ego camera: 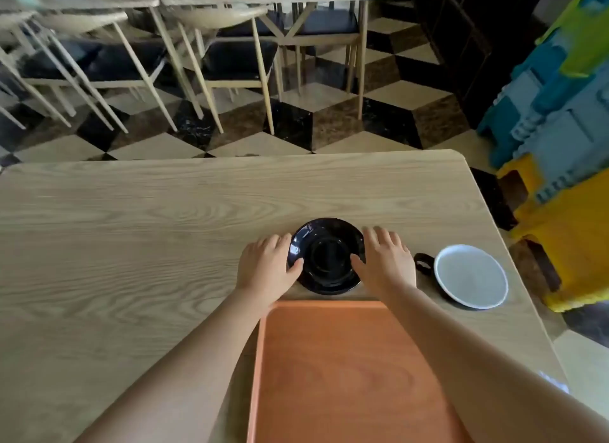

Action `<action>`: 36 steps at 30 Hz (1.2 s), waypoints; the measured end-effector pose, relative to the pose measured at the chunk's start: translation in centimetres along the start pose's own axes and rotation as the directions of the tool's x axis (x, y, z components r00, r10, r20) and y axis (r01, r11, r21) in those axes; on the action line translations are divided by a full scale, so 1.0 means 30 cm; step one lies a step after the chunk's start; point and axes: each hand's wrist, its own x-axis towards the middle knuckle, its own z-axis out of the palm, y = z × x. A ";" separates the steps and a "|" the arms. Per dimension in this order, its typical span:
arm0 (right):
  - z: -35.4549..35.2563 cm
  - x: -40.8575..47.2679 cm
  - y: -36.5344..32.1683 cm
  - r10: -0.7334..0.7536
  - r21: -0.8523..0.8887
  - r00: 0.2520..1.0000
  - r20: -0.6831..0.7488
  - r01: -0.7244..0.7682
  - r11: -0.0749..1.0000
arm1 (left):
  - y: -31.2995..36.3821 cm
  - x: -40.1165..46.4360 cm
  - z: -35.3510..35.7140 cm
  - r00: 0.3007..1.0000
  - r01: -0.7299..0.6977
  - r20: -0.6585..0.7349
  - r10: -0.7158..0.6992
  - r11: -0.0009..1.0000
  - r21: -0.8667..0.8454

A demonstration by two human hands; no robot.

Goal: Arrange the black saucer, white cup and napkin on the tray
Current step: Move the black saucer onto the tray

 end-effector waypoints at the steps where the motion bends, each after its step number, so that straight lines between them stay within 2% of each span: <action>1: 0.013 0.010 0.002 0.014 -0.004 1.000 0.016 -0.014 1.000 | -0.005 0.010 0.020 1.000 0.009 0.015 -0.010 1.000 0.023; 4: 0.055 0.031 0.019 0.045 0.010 0.998 0.037 -0.045 0.999 | -0.014 0.029 0.076 0.998 0.044 0.031 -0.045 0.998 0.044; 7: 0.082 0.024 0.033 0.070 0.029 0.994 0.079 -0.073 0.997 | -0.013 0.023 0.112 0.995 0.091 0.034 -0.091 0.996 -0.003; 13: 0.087 0.030 0.027 0.099 0.113 0.990 0.103 -0.110 0.987 | 0.003 0.027 0.116 0.969 0.248 0.082 -0.235 0.926 -0.284; 17: 0.087 0.034 0.002 0.151 0.227 0.981 0.125 -0.176 0.958 | 0.014 0.020 0.108 0.960 0.279 0.134 -0.247 0.787 -0.550; 21: 0.082 0.039 -0.005 0.223 0.421 0.962 0.158 -0.270 0.866 | 0.010 0.011 0.086 0.911 0.409 0.271 -0.310 0.606 -0.682; 23: 0.064 0.033 -0.003 0.228 0.515 0.960 0.162 -0.280 0.810 | -0.007 -0.008 0.068 0.887 0.456 0.317 -0.336 0.523 -0.720; 27: 0.036 -0.017 -0.005 0.213 0.697 0.962 0.170 -0.270 0.664 | -0.054 -0.094 0.009 0.847 0.512 0.416 -0.332 0.295 -0.807; 29: 0.039 -0.069 -0.008 0.176 0.789 0.957 0.230 -0.289 0.541 | -0.069 -0.155 -0.019 0.838 0.528 0.448 -0.313 0.255 -0.810; 31: 0.051 -0.139 -0.010 0.159 0.815 0.951 0.264 -0.308 0.490 | -0.075 -0.221 -0.039 0.834 0.537 0.464 -0.299 0.242 -0.808; 34: 0.076 -0.252 -0.001 0.154 0.841 0.944 0.292 -0.330 0.428 | -0.069 -0.320 -0.046 0.827 0.547 0.467 -0.312 0.261 -0.795; 36: 0.090 -0.321 0.002 0.140 0.859 0.935 0.326 -0.355 0.369 | -0.063 -0.382 -0.035 0.826 0.551 0.454 -0.333 0.311 -0.775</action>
